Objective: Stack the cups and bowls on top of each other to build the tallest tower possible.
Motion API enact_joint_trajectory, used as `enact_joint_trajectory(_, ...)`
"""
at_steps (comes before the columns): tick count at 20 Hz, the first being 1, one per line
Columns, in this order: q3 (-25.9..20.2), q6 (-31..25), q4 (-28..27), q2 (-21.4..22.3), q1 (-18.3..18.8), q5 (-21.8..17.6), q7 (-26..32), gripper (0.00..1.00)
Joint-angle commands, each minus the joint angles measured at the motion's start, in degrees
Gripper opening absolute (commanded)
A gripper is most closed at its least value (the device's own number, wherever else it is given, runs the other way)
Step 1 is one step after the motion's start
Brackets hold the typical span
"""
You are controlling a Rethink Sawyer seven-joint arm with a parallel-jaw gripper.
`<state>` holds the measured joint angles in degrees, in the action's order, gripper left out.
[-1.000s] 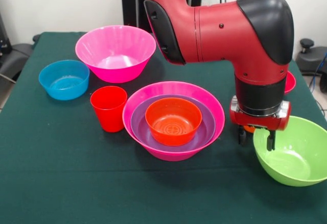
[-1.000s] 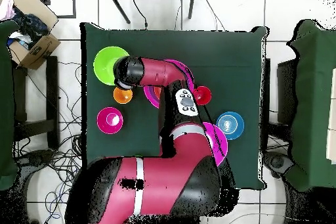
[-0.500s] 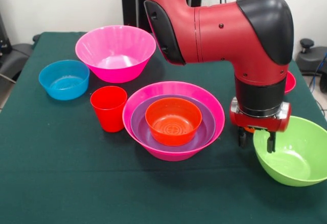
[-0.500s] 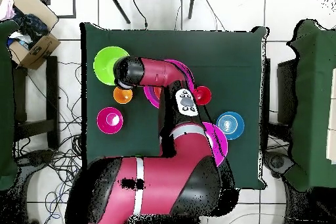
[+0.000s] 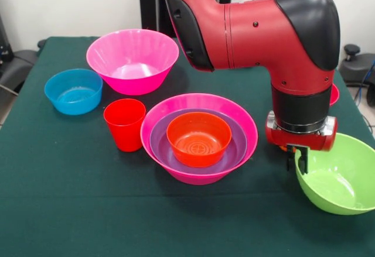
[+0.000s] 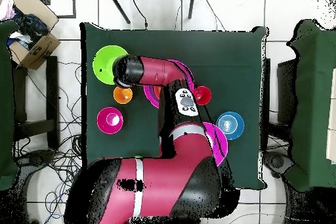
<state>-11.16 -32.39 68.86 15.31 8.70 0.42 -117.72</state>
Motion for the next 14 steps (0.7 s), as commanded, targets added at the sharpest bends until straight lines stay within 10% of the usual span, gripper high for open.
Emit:
enact_joint_trajectory(1,-3.0,-3.23,3.28,-1.66,0.0,-4.55,4.9,0.0)
enact_joint_trajectory(14,-11.08,-9.41,10.67,7.31,7.22,-0.27,9.27,0.0)
